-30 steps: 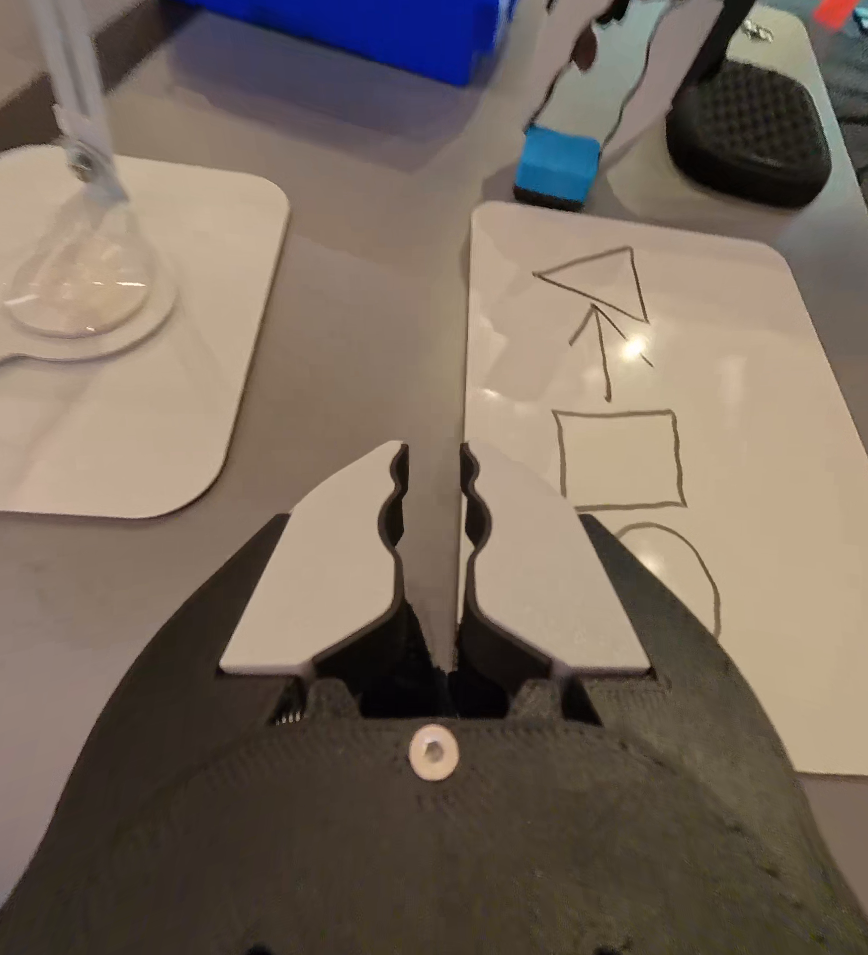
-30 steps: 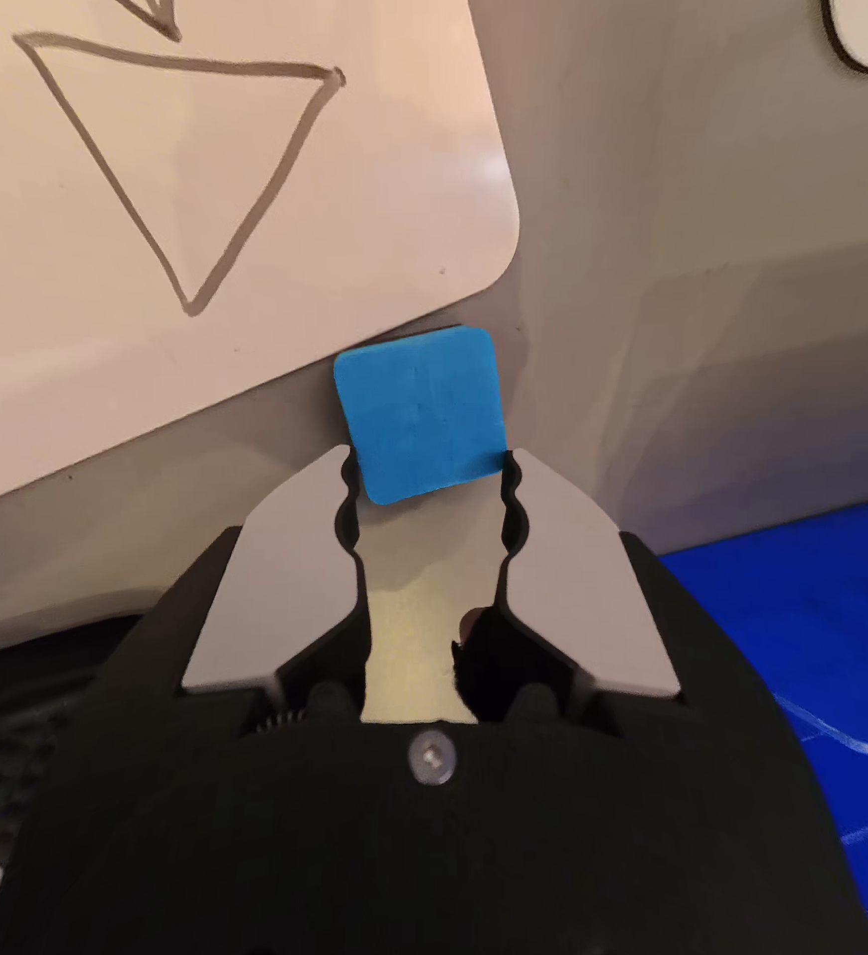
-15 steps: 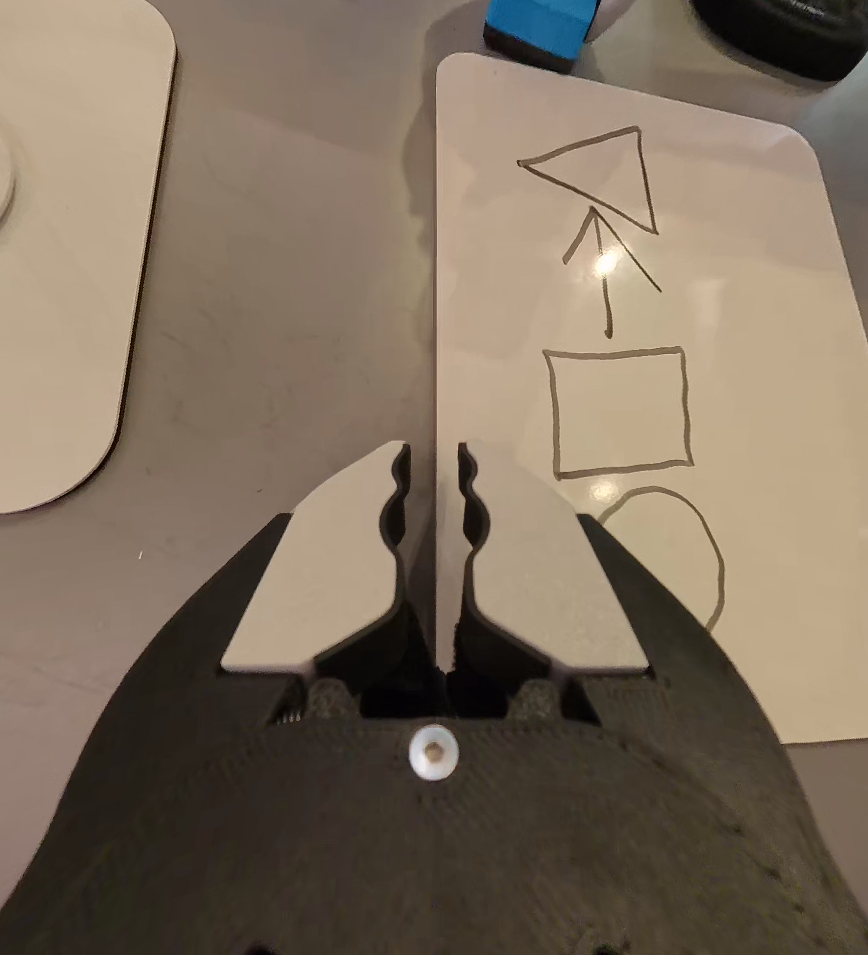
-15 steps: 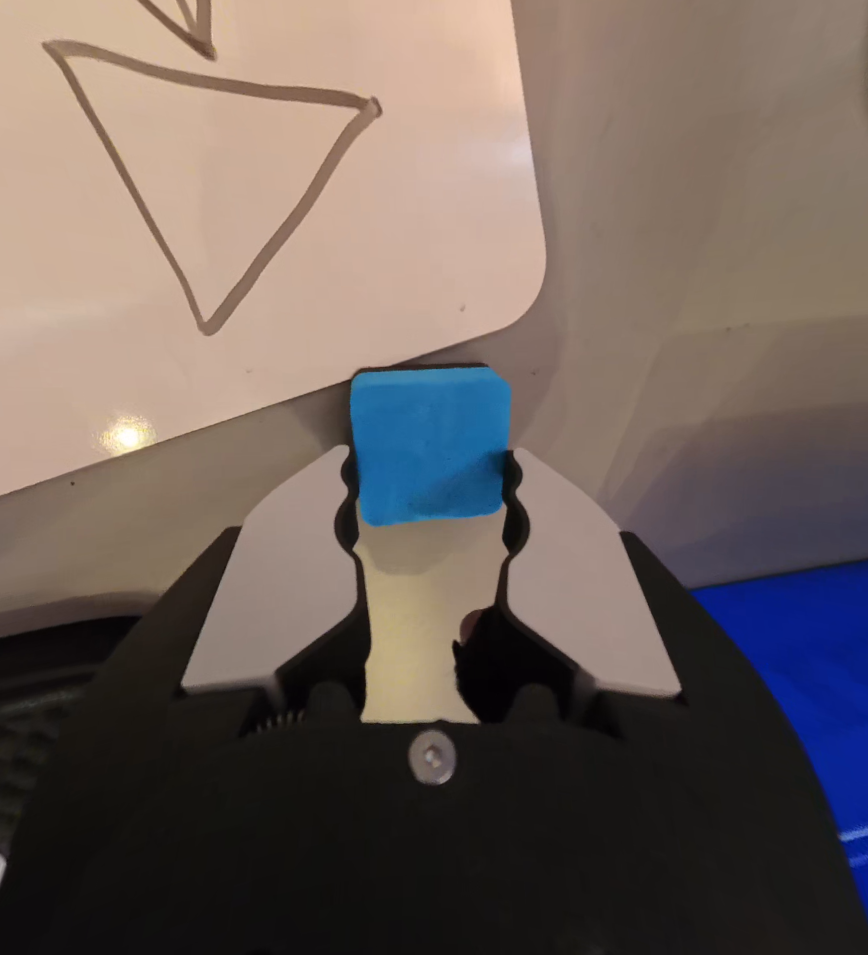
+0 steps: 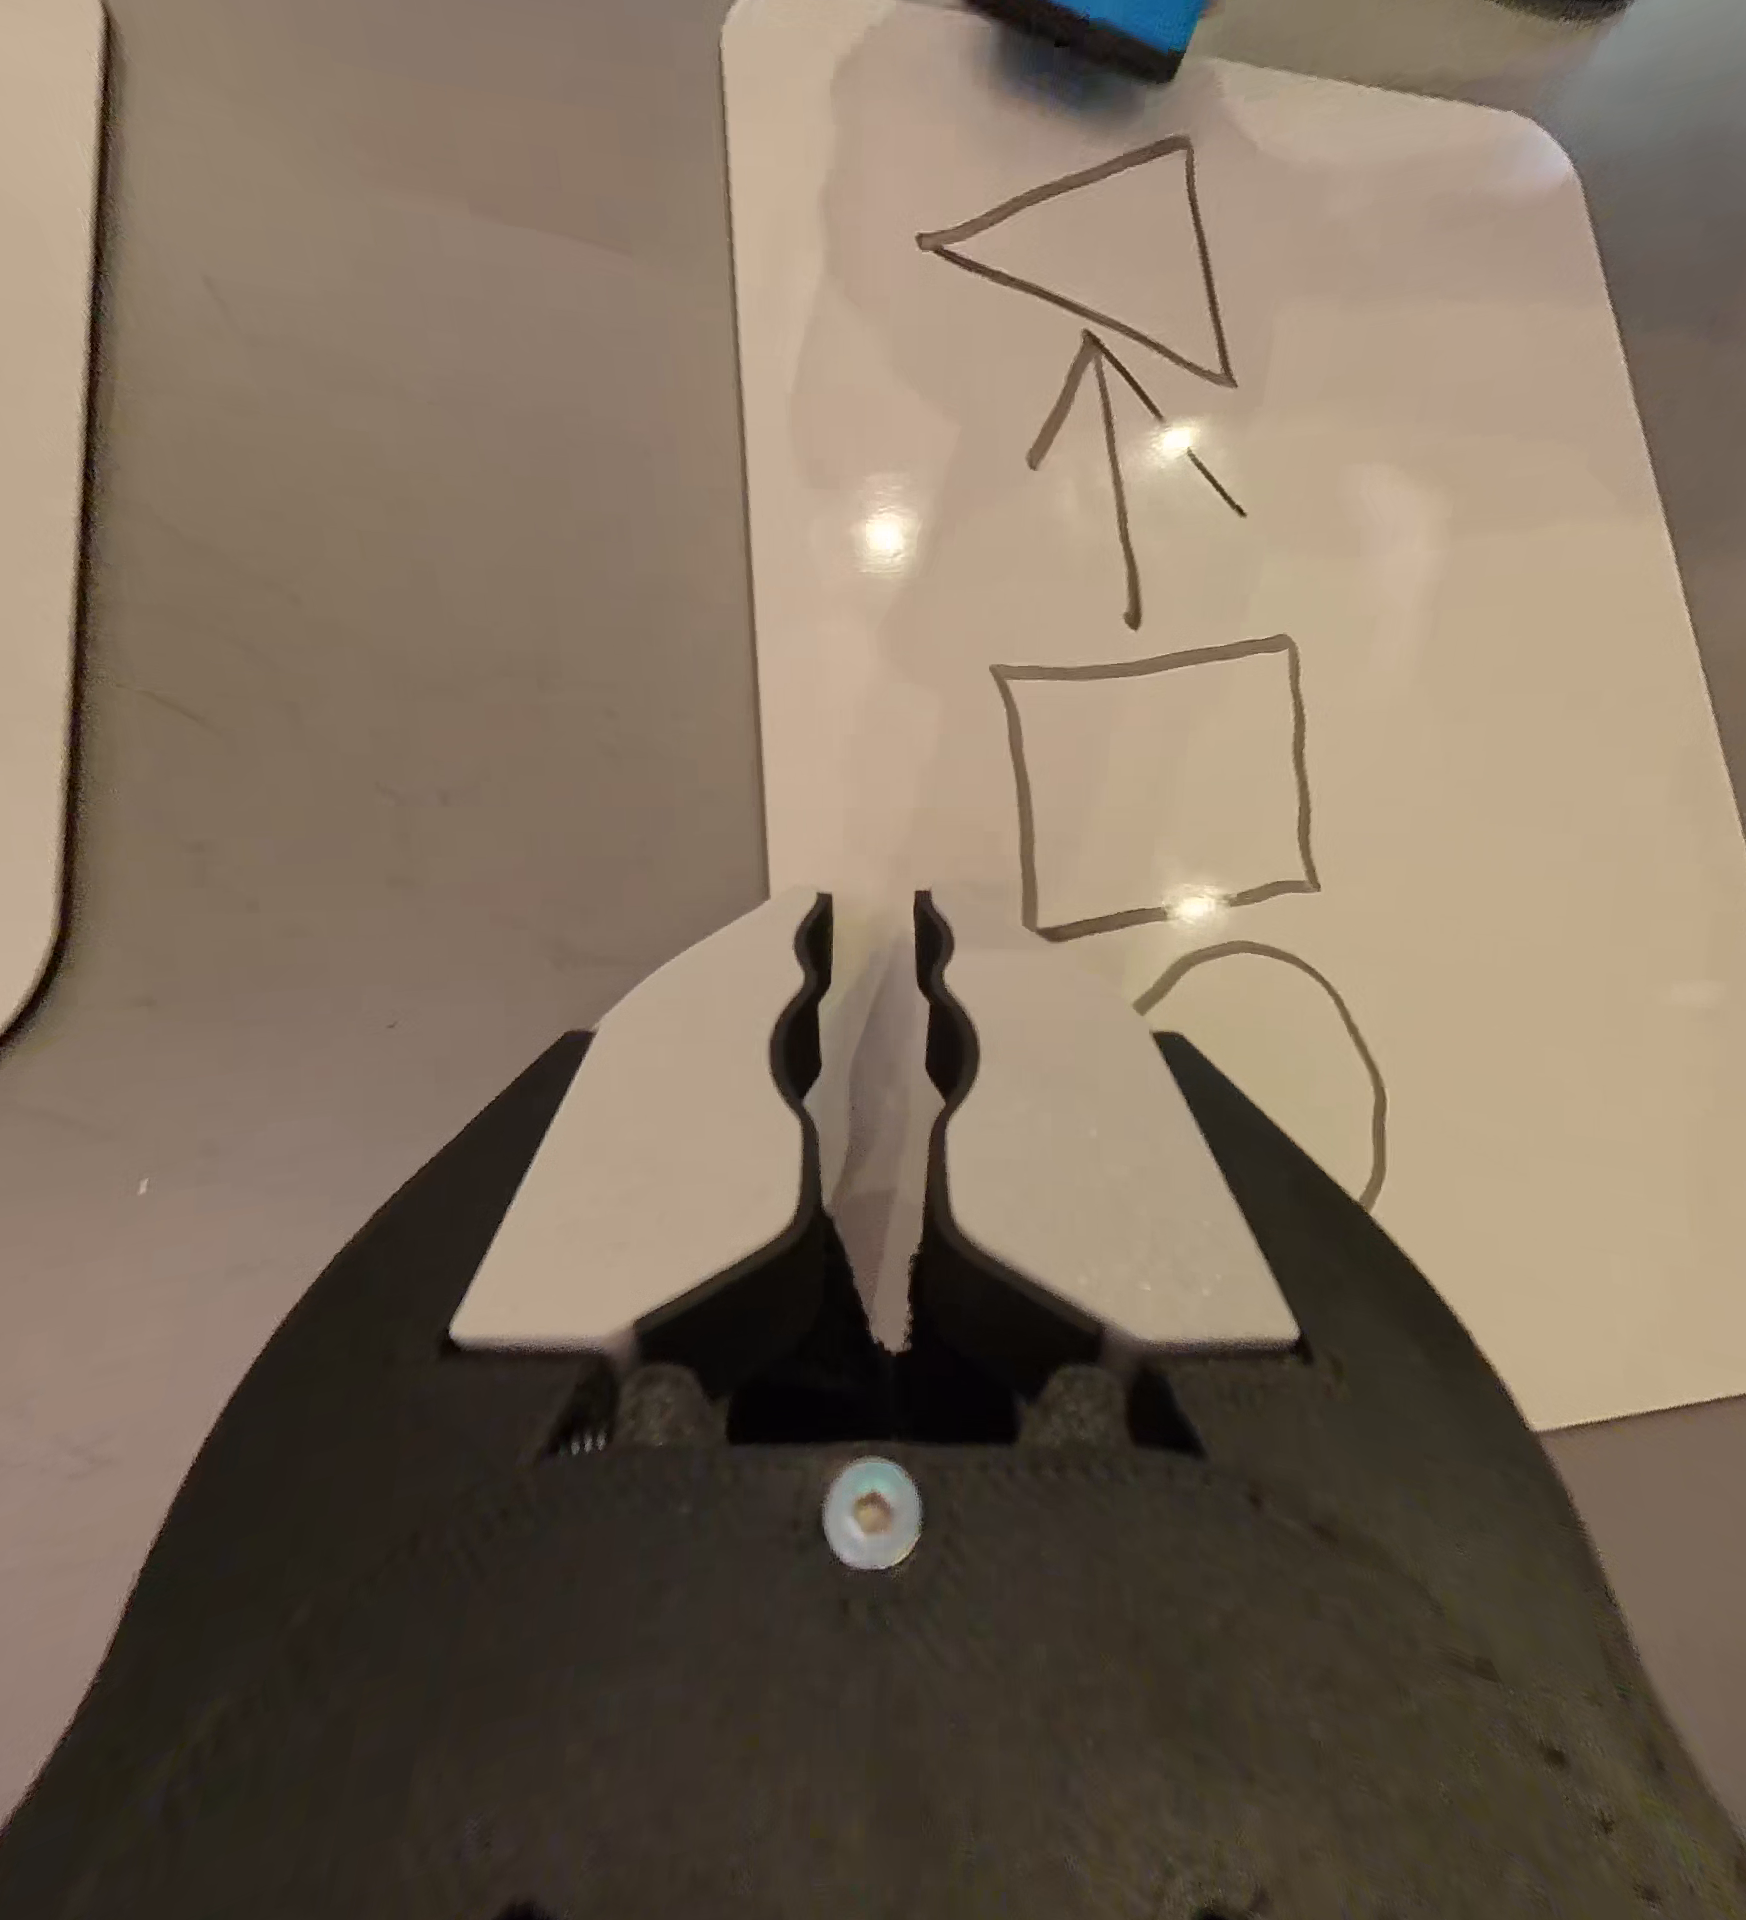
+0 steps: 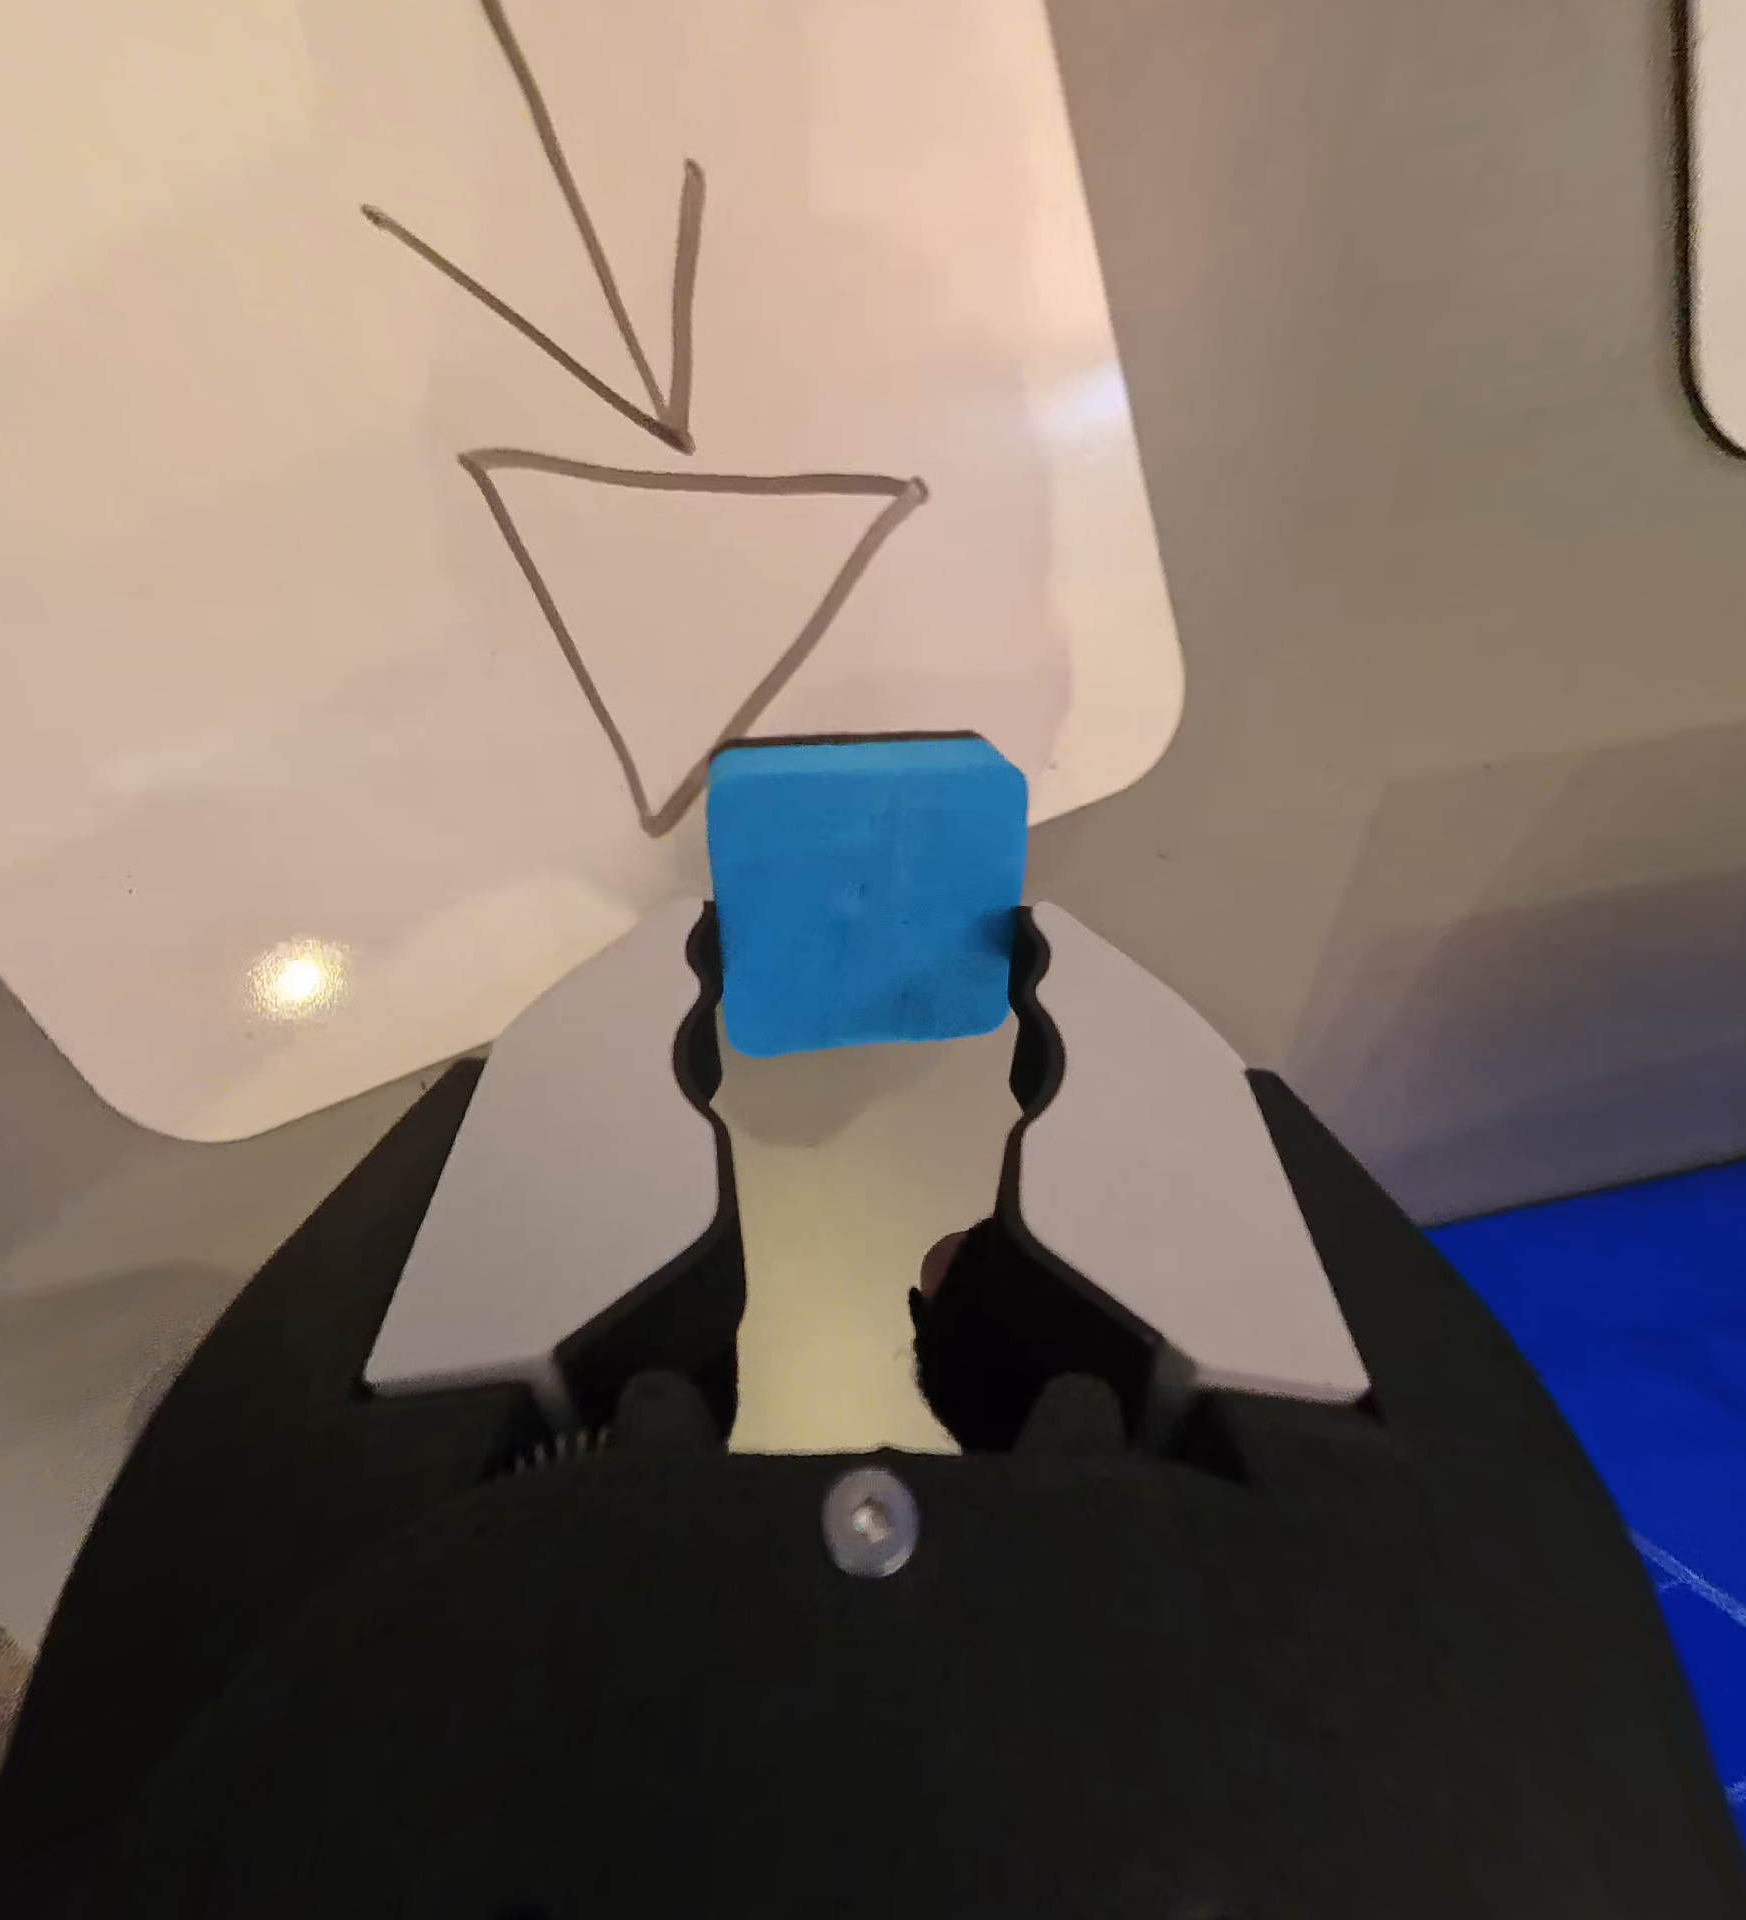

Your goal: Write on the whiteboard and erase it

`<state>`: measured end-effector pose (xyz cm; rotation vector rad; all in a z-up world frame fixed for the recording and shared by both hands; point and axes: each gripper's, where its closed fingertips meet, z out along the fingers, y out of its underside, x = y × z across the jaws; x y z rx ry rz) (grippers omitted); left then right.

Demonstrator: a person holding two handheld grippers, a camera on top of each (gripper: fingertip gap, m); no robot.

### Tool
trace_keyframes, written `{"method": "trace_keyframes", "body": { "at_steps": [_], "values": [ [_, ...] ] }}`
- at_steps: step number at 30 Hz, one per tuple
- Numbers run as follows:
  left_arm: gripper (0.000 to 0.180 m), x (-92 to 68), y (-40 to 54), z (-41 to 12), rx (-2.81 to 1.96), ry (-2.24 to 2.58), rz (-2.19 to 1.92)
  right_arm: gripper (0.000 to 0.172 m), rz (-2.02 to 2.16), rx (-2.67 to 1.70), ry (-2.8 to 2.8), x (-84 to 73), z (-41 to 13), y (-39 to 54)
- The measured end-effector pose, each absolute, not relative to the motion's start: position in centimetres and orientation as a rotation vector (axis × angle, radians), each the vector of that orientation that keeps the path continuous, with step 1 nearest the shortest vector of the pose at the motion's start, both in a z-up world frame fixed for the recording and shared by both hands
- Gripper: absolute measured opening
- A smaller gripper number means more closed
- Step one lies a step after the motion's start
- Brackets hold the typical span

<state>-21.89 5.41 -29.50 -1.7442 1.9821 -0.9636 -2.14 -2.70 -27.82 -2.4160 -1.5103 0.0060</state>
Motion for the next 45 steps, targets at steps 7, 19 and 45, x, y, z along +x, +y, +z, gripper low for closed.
{"method": "trace_keyframes", "body": {
  "at_steps": [7,19,45],
  "values": [
    [0.008,-21.8,5.4,-29.6,-1.746,1.984,-0.931,0.060,-0.052,-2.438,-1.535,-2.9,-29.0,-3.3],
    [0.001,-21.3,4.5,-29.7,-1.722,2.021,-0.951,0.052,-0.075,-2.440,-1.466,-3.0,-28.6,-3.3],
    [0.001,-21.1,3.5,-29.7,-1.724,2.046,-1.012,0.056,-0.052,-2.440,-1.394,-3.1,-27.5,-3.5]
  ]
}}
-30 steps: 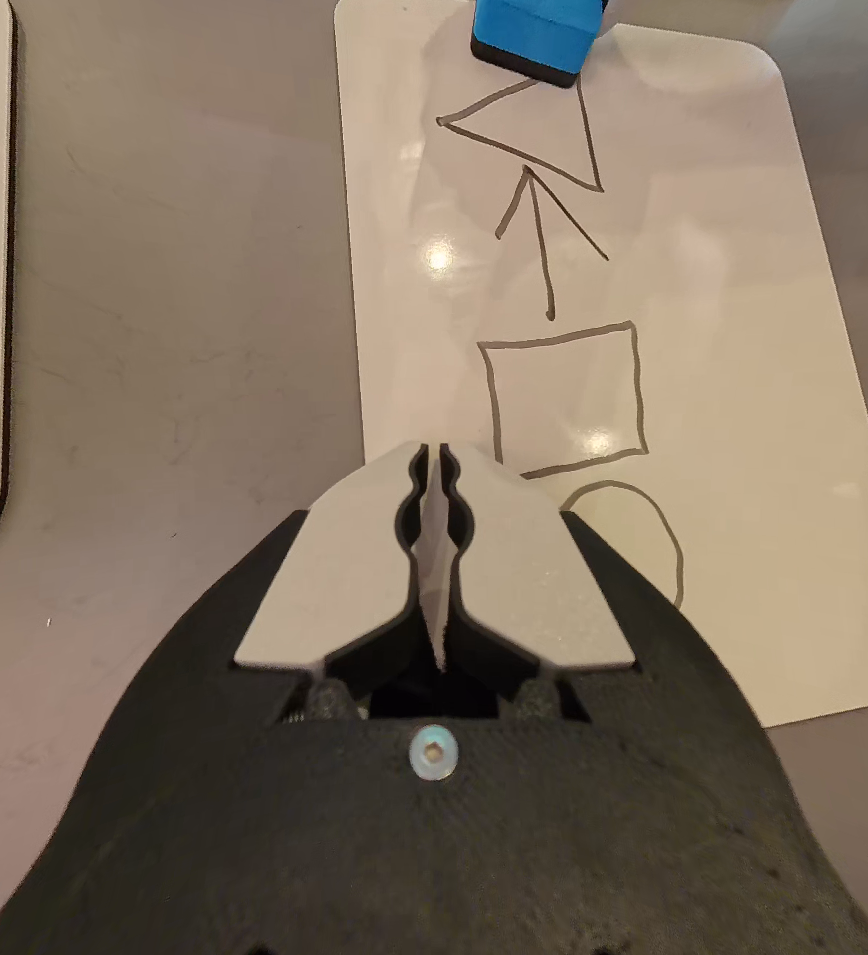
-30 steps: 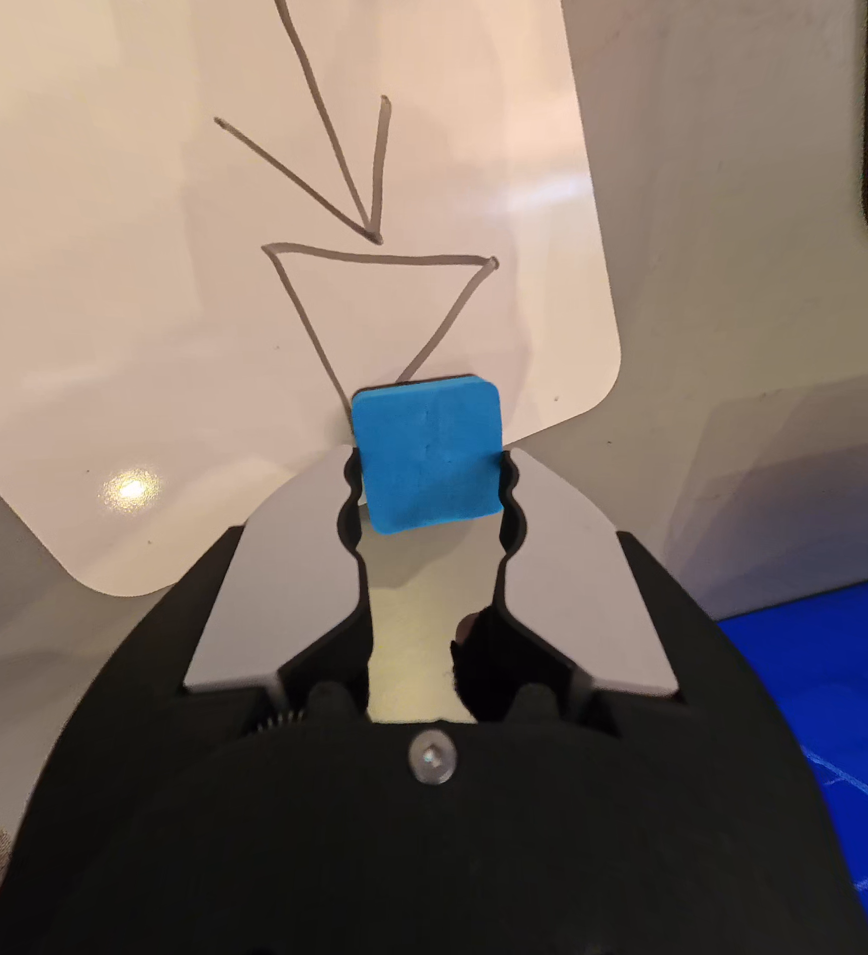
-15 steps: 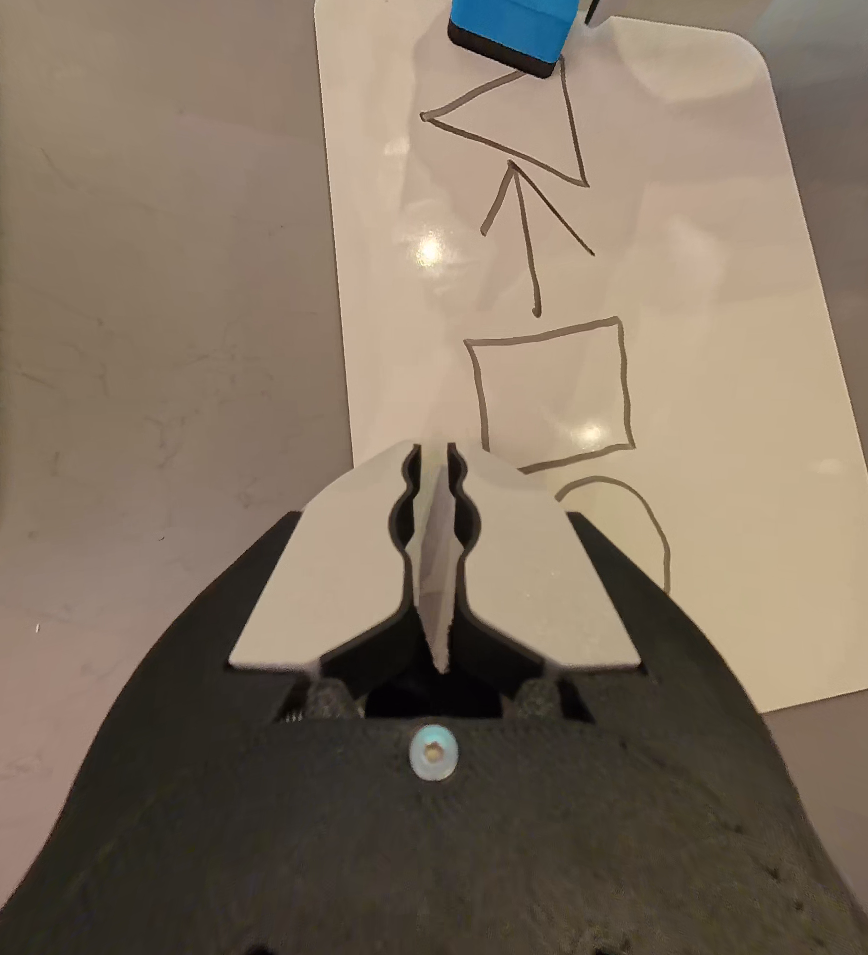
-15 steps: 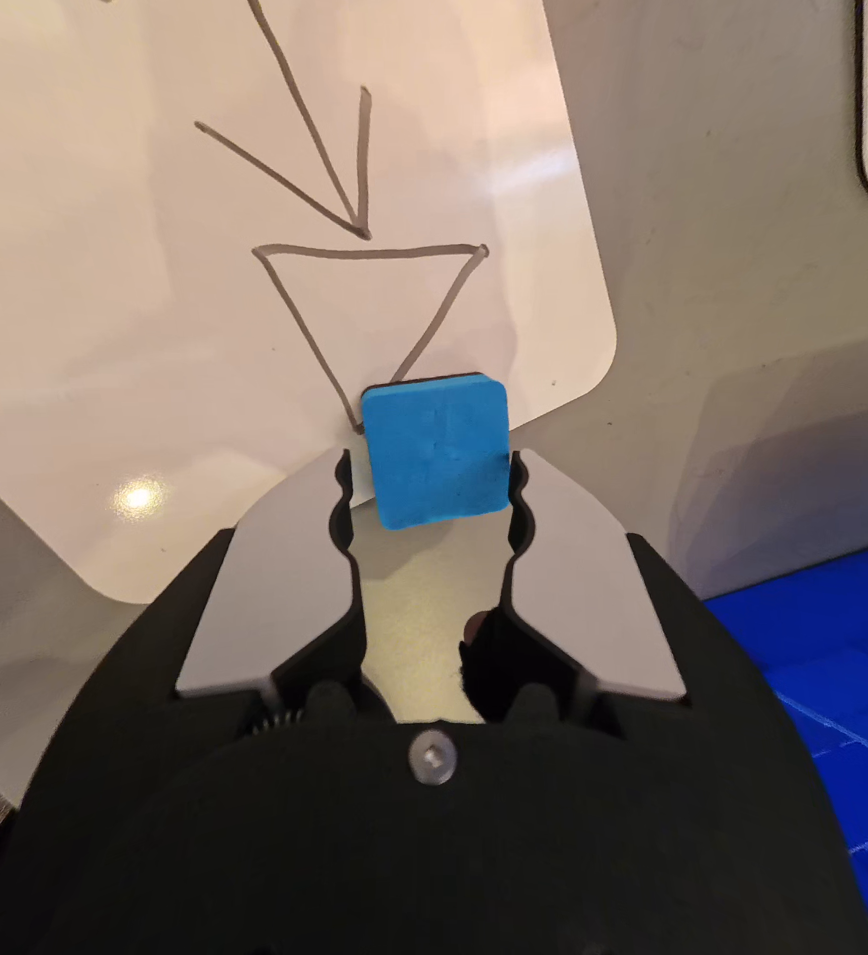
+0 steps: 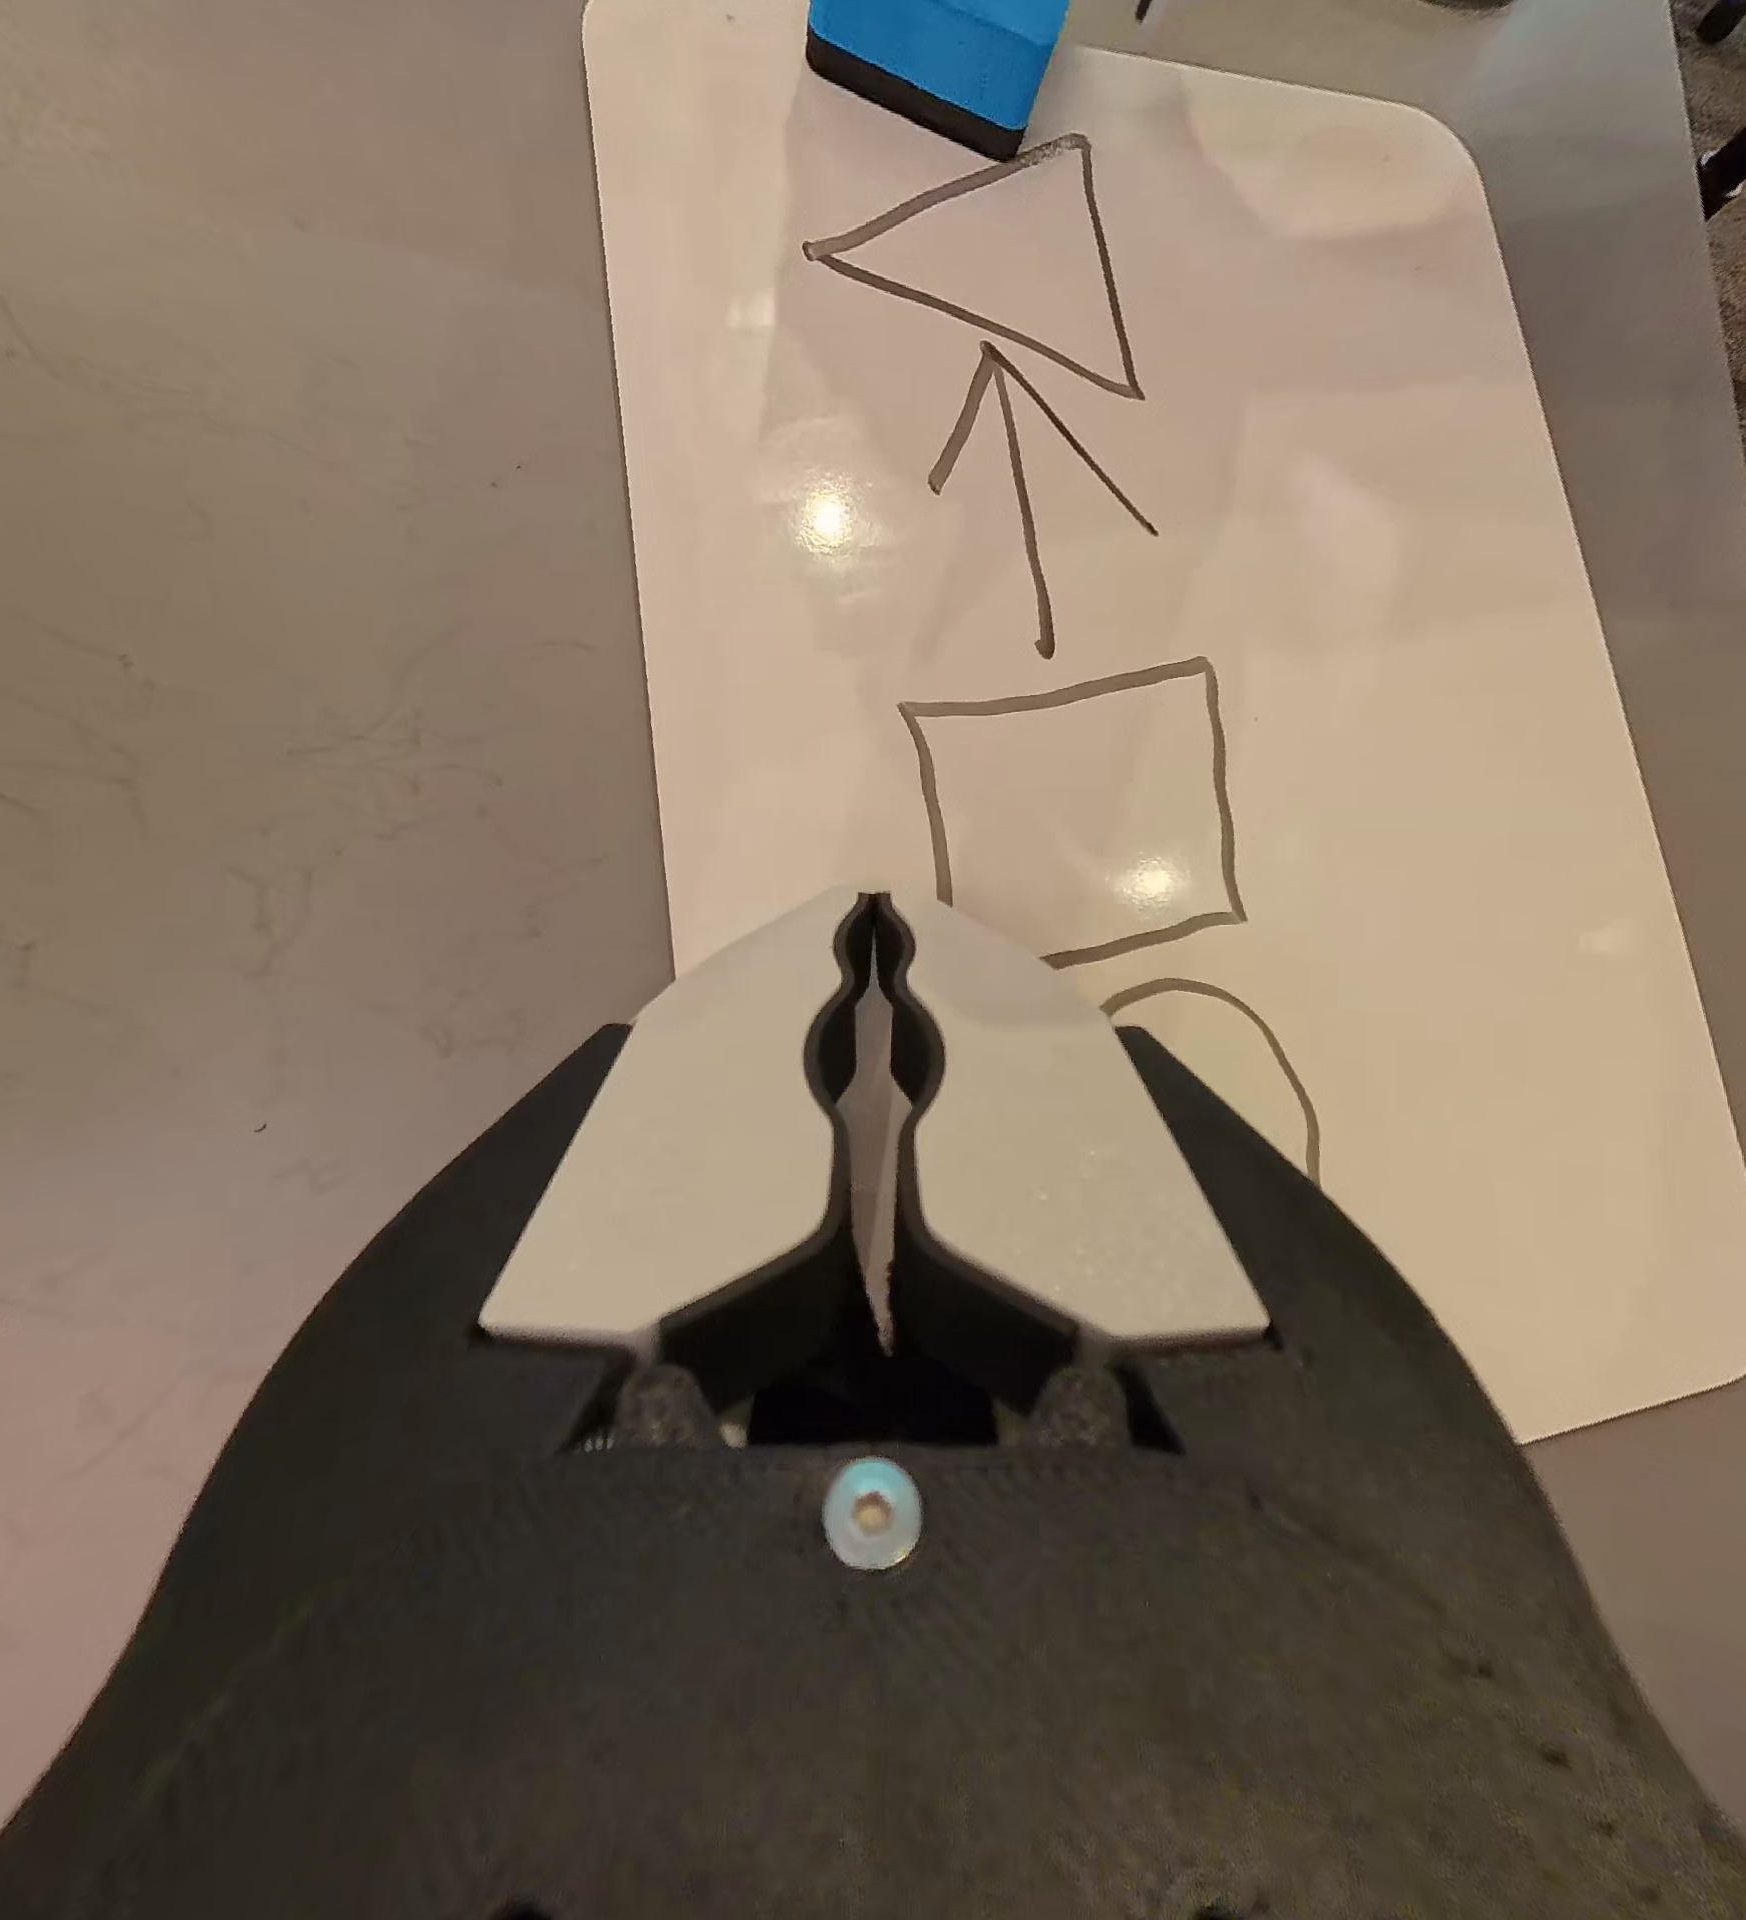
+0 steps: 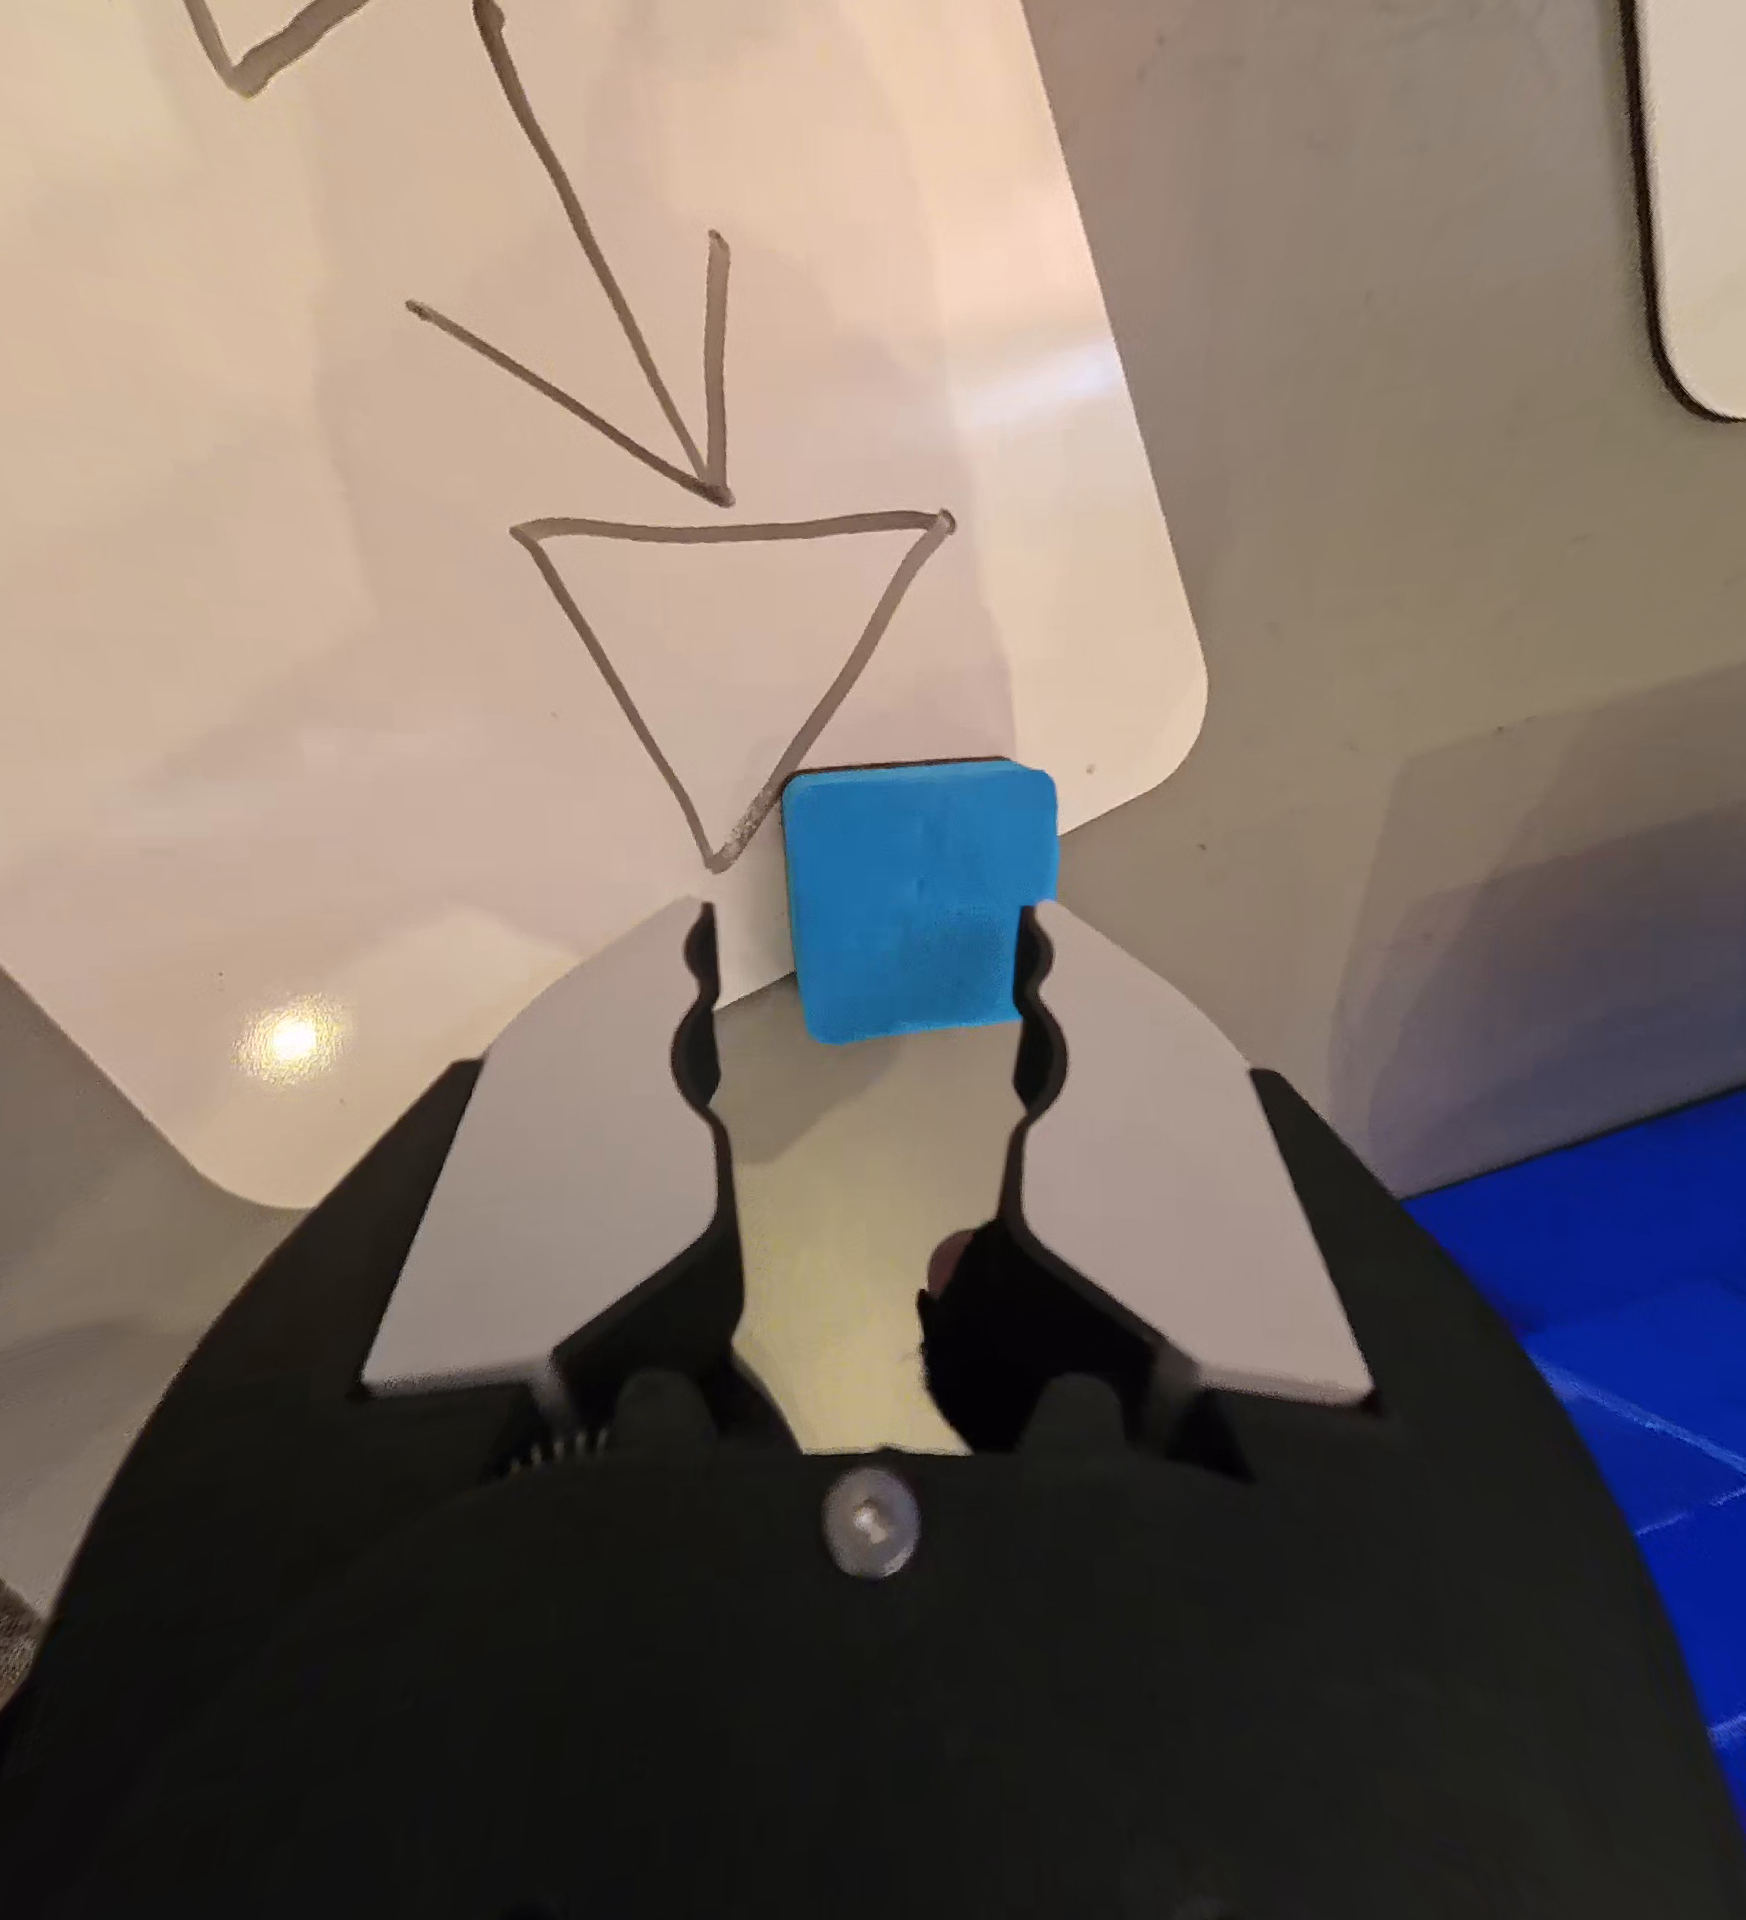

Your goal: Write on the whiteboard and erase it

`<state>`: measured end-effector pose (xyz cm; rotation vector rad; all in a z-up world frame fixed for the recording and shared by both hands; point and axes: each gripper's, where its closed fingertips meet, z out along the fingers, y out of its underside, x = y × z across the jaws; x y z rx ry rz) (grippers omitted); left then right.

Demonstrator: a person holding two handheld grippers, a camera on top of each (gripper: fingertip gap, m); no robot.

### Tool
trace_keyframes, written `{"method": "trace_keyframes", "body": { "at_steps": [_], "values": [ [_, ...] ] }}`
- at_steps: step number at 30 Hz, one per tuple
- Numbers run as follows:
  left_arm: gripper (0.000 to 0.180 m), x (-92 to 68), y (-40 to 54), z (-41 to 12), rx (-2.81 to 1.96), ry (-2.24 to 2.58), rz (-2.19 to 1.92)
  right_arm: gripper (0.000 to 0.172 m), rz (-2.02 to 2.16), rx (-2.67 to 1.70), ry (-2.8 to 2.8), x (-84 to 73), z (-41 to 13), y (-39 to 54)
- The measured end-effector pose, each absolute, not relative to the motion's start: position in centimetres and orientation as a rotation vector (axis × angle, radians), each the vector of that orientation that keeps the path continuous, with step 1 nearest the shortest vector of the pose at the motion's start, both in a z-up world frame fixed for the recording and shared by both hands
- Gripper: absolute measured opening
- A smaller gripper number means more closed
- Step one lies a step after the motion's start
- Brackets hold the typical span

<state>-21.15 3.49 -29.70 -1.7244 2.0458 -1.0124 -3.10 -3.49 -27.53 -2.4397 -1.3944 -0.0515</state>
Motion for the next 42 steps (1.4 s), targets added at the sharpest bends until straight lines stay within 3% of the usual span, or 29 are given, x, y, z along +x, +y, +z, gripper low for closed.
{"method": "trace_keyframes", "body": {
  "at_steps": [42],
  "values": [
    [0.001,-20.4,4.6,-29.8,-1.798,1.953,-1.023,0.053,0.010,-2.432,-1.524,-8.1,-29.0,-0.3]
  ]
}}
